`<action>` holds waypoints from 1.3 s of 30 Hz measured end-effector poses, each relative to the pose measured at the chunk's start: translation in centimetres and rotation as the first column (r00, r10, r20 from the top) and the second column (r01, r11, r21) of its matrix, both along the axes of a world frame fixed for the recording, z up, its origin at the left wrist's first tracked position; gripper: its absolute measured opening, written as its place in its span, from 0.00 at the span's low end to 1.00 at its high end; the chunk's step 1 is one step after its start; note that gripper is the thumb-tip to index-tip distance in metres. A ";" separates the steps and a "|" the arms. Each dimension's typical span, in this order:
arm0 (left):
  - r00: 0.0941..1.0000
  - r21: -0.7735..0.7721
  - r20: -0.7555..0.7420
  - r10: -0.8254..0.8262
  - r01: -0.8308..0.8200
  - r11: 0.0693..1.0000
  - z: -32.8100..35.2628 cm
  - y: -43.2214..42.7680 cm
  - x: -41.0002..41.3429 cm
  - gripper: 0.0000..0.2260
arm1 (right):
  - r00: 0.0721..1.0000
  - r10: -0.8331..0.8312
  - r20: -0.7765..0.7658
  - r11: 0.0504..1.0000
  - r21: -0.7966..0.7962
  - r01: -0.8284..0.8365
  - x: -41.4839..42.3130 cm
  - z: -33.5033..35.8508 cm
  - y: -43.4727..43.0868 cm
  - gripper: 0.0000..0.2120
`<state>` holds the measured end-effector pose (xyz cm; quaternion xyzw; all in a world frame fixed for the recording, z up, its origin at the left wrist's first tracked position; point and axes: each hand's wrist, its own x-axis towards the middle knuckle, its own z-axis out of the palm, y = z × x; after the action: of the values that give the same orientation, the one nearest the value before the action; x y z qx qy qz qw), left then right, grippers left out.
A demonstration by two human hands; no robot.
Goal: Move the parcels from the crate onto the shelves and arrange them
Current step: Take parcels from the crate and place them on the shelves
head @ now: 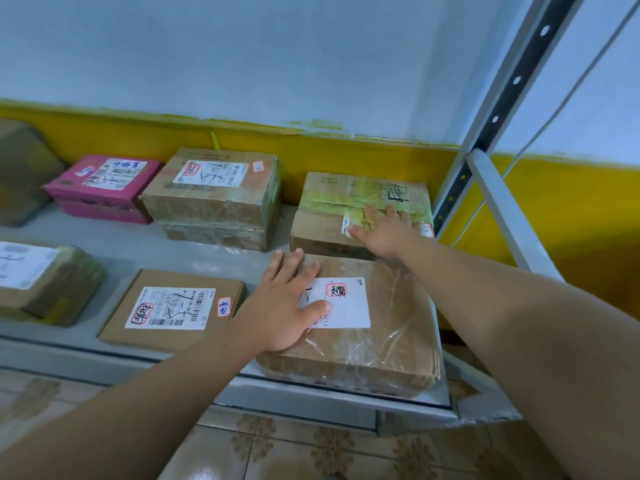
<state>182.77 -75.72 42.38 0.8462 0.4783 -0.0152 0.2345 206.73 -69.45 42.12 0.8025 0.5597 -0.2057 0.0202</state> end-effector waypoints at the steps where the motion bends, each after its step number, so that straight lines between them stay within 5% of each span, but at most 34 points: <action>1: 1.000 -0.002 0.004 0.007 -0.007 1.000 0.0 0.0 0.0 0.31 | 1.000 0.007 0.010 1.000 0.022 -0.008 -0.1 0.2 -0.3 0.39; 12: 1.000 0.014 0.022 0.015 -0.015 1.000 -0.5 0.9 0.3 0.32 | 0.981 0.090 0.172 0.995 0.028 -0.096 -1.5 1.4 -5.7 0.35; 23: 0.999 0.001 0.027 0.033 -0.033 0.999 2.1 0.2 -1.7 0.31 | 0.983 0.086 0.163 0.996 0.024 -0.091 -4.4 3.4 -8.8 0.35; 31: 0.991 0.055 -0.115 0.067 -0.061 0.997 5.0 -1.9 -16.0 0.30 | 0.975 0.149 0.162 0.986 0.047 -0.159 -15.0 5.8 -8.1 0.35; 39: 0.965 0.086 -0.131 0.226 -0.216 0.973 7.6 -5.9 -36.0 0.30 | 0.899 0.398 0.182 0.894 0.141 -0.424 -35.0 9.5 -6.4 0.33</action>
<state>146.81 -81.64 49.95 0.7922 0.5851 -0.0310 0.1704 171.72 -75.83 51.59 0.6772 0.7300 -0.0859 0.0336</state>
